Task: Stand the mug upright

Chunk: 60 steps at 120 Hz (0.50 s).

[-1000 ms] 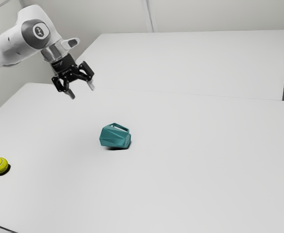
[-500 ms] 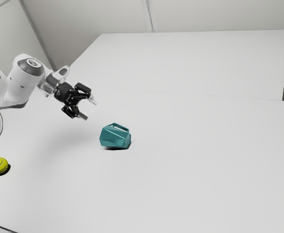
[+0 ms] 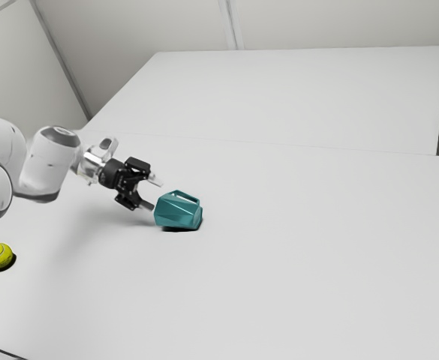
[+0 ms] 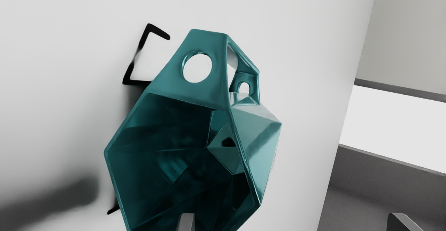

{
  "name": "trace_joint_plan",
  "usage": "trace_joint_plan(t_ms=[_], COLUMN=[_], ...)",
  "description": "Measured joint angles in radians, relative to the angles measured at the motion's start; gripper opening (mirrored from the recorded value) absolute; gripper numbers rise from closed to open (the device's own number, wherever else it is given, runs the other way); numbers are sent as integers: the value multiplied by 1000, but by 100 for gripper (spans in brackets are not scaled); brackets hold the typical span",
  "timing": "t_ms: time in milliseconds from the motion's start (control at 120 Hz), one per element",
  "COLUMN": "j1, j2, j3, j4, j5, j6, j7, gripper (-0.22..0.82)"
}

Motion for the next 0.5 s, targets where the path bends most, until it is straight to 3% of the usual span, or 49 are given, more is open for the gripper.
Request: trace_joint_plan(t_ms=[500], j1=[-14], j2=[15], j3=[-21], j4=[-50], j5=[-107], j6=[57], j7=[117], gripper=[60])
